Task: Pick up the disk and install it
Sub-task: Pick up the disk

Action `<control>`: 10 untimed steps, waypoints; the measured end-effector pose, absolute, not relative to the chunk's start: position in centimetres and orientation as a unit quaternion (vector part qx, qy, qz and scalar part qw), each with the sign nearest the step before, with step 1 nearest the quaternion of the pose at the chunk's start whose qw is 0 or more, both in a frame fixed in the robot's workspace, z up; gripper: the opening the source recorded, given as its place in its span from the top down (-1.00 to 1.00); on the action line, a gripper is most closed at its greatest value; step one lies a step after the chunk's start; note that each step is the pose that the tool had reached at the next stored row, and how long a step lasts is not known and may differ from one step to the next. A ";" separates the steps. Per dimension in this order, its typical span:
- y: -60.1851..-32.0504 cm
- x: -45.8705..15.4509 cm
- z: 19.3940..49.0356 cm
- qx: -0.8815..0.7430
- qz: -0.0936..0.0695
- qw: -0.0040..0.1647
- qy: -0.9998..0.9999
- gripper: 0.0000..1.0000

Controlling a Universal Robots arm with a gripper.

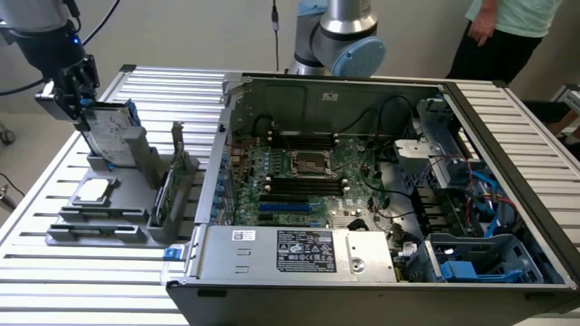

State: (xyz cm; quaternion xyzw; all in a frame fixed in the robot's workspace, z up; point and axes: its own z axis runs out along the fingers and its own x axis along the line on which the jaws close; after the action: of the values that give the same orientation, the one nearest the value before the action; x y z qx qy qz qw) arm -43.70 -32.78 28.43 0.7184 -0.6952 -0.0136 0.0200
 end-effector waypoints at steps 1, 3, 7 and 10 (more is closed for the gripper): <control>-32.8 -43.7 28.4 0.718 -0.014 0.020 -0.695 -0.08; -32.8 -43.7 28.4 0.718 -0.014 0.020 -0.695 -0.08; -32.7 -43.7 28.3 0.717 -0.014 0.019 -0.697 -0.08; -32.7 -43.7 28.2 0.716 -0.014 0.019 -0.698 -0.08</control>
State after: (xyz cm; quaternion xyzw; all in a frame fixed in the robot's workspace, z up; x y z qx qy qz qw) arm -43.70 -32.67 28.24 0.7156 -0.6981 -0.0142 0.0192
